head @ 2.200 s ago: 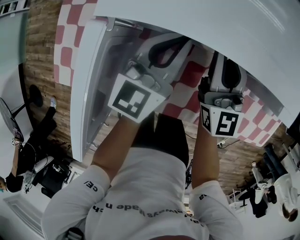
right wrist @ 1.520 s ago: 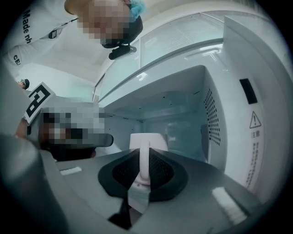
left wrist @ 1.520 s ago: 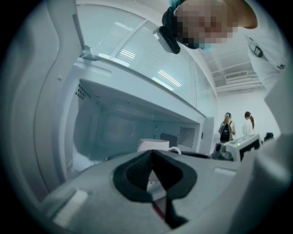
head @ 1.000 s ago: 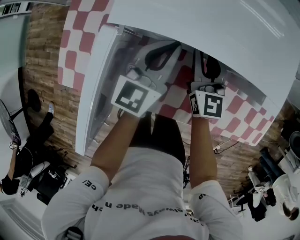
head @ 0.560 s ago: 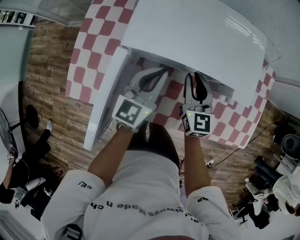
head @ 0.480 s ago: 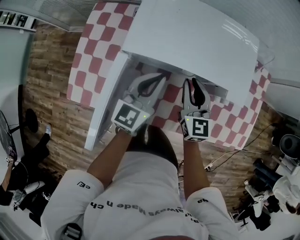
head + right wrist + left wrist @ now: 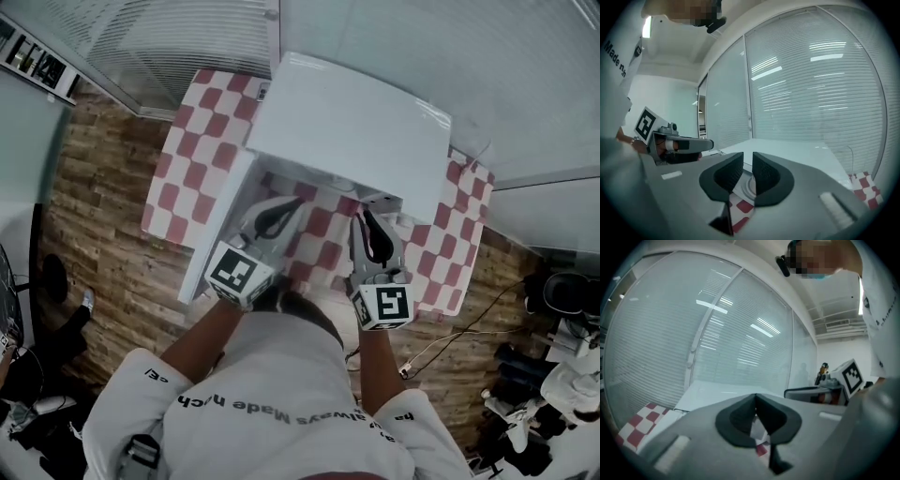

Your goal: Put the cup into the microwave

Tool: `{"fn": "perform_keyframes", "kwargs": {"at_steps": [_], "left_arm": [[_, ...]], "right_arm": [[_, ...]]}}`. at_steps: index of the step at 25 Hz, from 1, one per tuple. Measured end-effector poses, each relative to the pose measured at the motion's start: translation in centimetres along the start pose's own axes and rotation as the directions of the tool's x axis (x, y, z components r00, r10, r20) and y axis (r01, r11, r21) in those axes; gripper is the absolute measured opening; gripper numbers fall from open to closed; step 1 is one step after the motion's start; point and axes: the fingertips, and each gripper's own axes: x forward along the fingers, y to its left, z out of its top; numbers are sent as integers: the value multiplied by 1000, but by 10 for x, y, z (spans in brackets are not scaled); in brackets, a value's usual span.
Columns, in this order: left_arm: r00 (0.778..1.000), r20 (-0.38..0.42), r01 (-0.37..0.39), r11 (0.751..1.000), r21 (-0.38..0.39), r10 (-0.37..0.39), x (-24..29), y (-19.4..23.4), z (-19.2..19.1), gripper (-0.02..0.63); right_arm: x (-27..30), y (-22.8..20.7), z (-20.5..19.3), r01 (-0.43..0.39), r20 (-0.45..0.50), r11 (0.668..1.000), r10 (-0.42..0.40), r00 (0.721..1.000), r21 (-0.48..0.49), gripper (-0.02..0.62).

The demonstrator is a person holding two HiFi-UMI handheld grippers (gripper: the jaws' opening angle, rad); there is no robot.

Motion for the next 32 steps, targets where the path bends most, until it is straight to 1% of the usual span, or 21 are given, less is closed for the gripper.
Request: {"fn": "perform_keyframes", "kwargs": {"at_steps": [8,11,14,18,20,23,27,30,32], "left_arm": [[997,53,52,998,19,-53,-22,-43,65,5],[996,43,74,997,29,-76,-31,-57,77,5],[996,29,84,995,55,-86,-38,-65,84,5],[994,65,91,995,39,-94,-42,-71,105,5],[992,84,96,995,37,-99,-46,-74,116,5],[989,93,111,993,38,-114,-50,-79,127,5],[987,91,131,990,46,-135,-52,-82,130,5],[984,109,141,989,34,-144,-51,-84,135,5],[983,105,146,989,38,-149,-51,-84,133,5]], "right_arm": [[-46,29,67,-31,41,998,34,999,-62,55],[-59,38,87,-41,50,996,45,998,-73,55],[-71,44,105,-50,62,996,55,997,-79,55],[-83,50,127,-64,85,994,72,994,-88,55],[-88,54,135,-73,93,993,81,992,-90,55],[-92,60,142,-88,97,992,97,991,-91,55],[-94,68,146,-107,99,990,116,988,-92,55],[-93,70,148,-106,107,990,116,987,-96,55],[-92,70,148,-107,106,989,117,987,-97,55]]}}
